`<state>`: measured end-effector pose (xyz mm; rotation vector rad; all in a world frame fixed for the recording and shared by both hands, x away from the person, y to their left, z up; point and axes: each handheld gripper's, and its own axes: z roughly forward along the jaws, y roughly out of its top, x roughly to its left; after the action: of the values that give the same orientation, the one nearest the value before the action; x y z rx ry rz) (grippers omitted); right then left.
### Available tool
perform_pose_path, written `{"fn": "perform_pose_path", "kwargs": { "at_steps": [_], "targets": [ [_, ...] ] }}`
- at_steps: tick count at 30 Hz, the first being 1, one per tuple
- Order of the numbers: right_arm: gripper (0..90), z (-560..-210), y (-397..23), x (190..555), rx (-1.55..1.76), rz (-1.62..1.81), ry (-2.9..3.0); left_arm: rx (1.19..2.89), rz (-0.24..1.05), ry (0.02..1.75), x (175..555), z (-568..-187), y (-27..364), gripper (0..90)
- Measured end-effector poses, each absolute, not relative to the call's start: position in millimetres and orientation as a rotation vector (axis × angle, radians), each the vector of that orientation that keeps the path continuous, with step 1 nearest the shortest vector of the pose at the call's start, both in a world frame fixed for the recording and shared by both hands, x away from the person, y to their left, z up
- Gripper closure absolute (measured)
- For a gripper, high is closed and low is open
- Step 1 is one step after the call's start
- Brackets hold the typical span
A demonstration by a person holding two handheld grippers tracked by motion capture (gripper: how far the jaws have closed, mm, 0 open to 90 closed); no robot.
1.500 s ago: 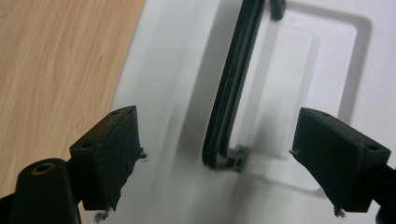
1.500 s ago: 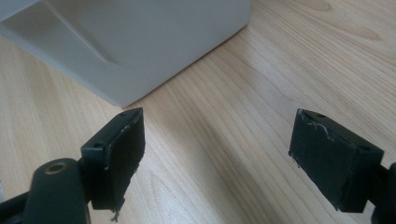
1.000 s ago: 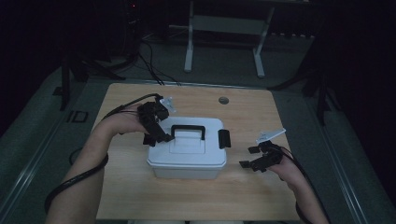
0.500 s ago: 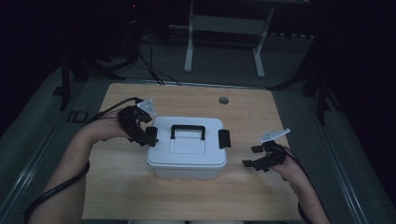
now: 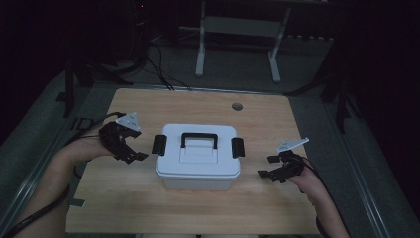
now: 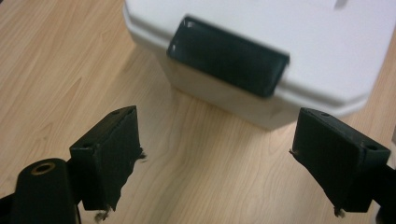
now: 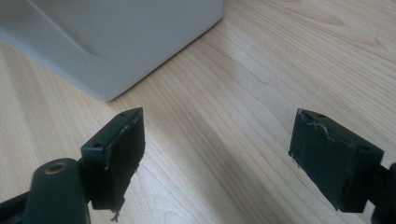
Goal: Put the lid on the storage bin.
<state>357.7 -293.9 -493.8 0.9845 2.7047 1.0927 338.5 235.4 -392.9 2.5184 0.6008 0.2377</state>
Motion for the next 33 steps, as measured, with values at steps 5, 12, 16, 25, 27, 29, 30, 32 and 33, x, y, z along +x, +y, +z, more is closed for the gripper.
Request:
{"fn": "perform_pose_path", "kwargs": {
  "at_steps": [5,12,16,25,27,29,30,32,33],
  "targets": [
    [17.9,-493.6,-295.7,357.0,0.989,1.098,2.692,2.514,0.216,0.644,330.2,-403.3,250.3,15.2],
    [17.8,-495.4,-298.3,356.1,0.994,1.117,2.659,2.449,0.235,0.688,320.2,-421.1,269.4,15.2],
    [17.8,-497.8,-299.3,355.5,0.999,1.120,2.635,2.408,0.240,0.699,314.6,-432.7,276.8,15.2],
    [17.8,-511.1,-305.9,354.4,1.055,1.085,2.559,2.367,0.264,0.764,304.2,-462.7,286.8,15.2],
    [17.8,-514.4,-306.9,354.3,1.066,1.070,2.541,2.379,0.280,0.769,303.0,-467.9,287.1,15.2],
    [17.8,-518.0,-308.7,354.1,1.083,1.068,2.525,2.344,0.279,0.795,302.1,-473.4,290.2,15.2],
    [17.6,-519.8,-309.4,353.9,1.097,1.056,2.519,2.339,0.286,0.810,302.7,-475.5,292.0,15.2],
    [17.4,-523.2,-311.3,353.4,1.109,1.048,2.504,2.322,0.317,0.868,302.7,-482.3,295.5,15.2],
    [17.1,-524.7,-312.7,353.2,1.123,1.059,2.489,2.322,0.323,0.874,301.8,-484.9,296.8,15.2]
  ]
}}
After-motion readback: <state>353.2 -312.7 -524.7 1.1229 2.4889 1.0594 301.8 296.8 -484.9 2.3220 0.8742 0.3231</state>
